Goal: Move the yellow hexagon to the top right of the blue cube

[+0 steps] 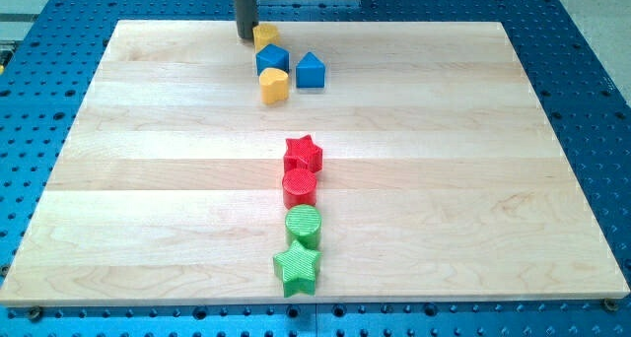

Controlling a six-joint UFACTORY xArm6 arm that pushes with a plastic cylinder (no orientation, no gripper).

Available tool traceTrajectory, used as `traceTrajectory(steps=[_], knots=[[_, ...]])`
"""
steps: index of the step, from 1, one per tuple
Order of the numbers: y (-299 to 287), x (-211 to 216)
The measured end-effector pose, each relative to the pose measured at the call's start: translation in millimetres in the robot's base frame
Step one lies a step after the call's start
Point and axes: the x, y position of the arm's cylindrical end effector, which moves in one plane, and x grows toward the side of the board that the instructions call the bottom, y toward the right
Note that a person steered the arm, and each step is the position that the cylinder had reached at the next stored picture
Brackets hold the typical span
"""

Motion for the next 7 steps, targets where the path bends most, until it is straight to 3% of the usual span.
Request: traceTrajectory(steps=[6,7], knots=[[66.8,6.9],[76.7,49.0]])
